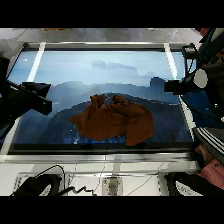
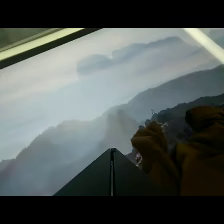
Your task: Fold the clothes and pants, and hang the long-sleeved shirts on hangers.
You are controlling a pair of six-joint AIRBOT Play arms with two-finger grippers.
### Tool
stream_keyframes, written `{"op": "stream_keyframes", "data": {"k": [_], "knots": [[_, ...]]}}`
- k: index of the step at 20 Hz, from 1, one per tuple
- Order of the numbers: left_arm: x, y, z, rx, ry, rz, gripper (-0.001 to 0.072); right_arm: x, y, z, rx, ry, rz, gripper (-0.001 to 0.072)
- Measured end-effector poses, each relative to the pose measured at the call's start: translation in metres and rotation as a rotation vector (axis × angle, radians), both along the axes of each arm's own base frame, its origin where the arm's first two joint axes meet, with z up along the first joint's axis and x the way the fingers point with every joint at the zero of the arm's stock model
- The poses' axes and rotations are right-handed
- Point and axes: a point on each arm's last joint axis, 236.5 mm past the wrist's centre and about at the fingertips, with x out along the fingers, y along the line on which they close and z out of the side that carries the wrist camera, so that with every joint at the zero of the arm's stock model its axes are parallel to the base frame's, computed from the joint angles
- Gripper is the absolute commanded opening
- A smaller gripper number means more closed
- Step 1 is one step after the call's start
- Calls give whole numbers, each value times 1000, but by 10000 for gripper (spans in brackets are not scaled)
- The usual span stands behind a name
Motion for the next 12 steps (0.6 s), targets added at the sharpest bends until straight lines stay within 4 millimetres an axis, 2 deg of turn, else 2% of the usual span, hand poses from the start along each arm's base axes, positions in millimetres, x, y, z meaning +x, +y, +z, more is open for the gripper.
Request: {"op": "stream_keyframes", "data": {"k": [9, 12], "knots": [[0, 0, 0, 0, 0, 0, 17, 1, 1, 0, -10, 0, 21, 16], [0, 0, 0, 0, 0, 0, 17, 1, -11, -15, -95, 51, 116, 16]]}}
